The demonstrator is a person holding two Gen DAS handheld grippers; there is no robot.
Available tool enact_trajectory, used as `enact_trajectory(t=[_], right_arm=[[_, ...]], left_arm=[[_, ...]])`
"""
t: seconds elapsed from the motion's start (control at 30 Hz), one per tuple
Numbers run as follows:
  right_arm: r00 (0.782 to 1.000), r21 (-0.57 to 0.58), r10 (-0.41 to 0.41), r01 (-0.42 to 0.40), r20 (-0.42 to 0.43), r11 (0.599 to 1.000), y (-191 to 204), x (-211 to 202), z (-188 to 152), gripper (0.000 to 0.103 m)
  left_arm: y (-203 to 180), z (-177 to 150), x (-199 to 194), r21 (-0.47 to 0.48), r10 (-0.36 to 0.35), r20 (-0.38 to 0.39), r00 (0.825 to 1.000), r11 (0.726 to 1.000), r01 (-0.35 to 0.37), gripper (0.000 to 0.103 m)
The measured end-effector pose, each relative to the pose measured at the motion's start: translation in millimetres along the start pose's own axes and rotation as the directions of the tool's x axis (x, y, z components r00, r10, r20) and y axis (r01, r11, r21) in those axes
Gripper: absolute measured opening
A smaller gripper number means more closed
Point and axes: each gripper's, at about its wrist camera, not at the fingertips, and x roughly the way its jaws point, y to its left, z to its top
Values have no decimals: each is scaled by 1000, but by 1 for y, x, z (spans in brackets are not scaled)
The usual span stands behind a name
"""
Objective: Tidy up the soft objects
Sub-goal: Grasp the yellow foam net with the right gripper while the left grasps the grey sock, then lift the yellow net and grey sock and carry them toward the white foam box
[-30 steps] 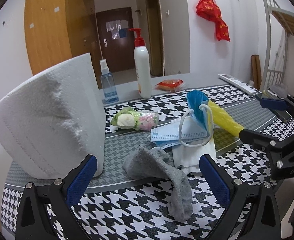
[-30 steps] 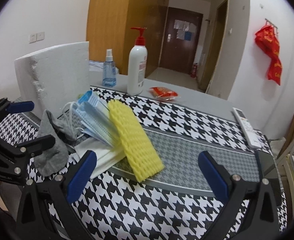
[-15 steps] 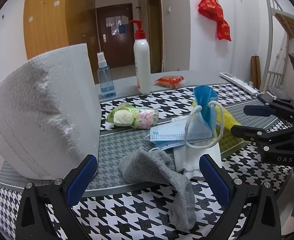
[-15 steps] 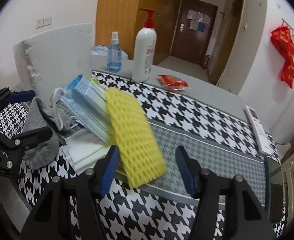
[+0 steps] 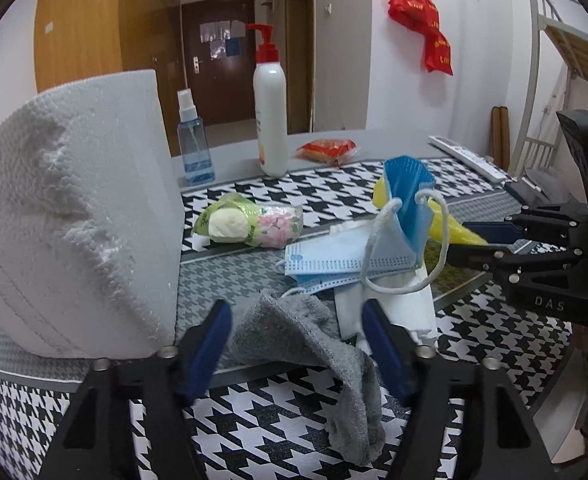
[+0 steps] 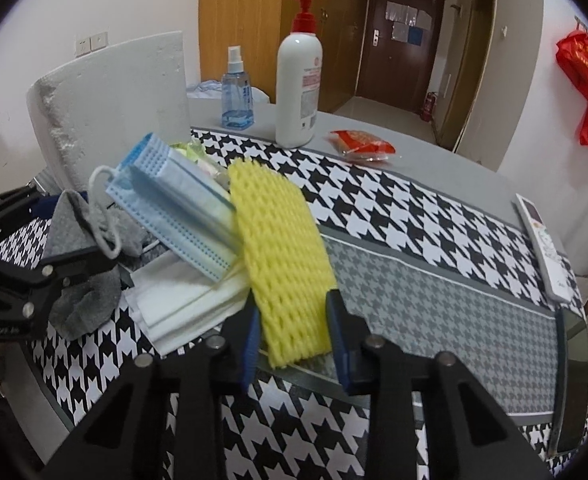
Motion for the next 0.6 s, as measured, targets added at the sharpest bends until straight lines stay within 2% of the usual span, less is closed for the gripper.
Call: enact_trajectory(t=[0.13, 0.2, 0.23, 0.3, 0.37, 0.43, 0.6], right_arm=[[1000, 9, 0, 0, 5, 1000, -2, -3, -1, 24], [1000, 9, 6, -6, 9, 1000, -2, -4, -1, 23], [1000, 6, 10, -10, 8, 1000, -1, -5, -2, 22], [1000, 5, 10, -10, 3, 1000, -1, -4, -2, 22], [1000, 12, 15, -15, 2, 1000, -1, -3, -2, 22], [1000, 28, 22, -22, -2, 999, -3, -2, -3, 20], [1000, 59, 13, -14, 17, 998, -8, -8, -3, 14]], left_arm=[[0, -3, 0, -2, -5, -21, 1000, 1000, 5, 51], [0, -4, 0, 3, 2, -24, 1000, 1000, -2, 41], [0, -4, 0, 2, 2, -30, 1000, 1000, -2, 39], [0, -5, 1, 3, -8, -38, 999, 1000, 8, 26], [0, -5, 0, 3, -26, -37, 999, 1000, 27, 24], [0, -5, -2, 6, -46, -20, 999, 999, 46, 17], [1, -5, -11, 2, -28, 24, 999, 1000, 28, 11]])
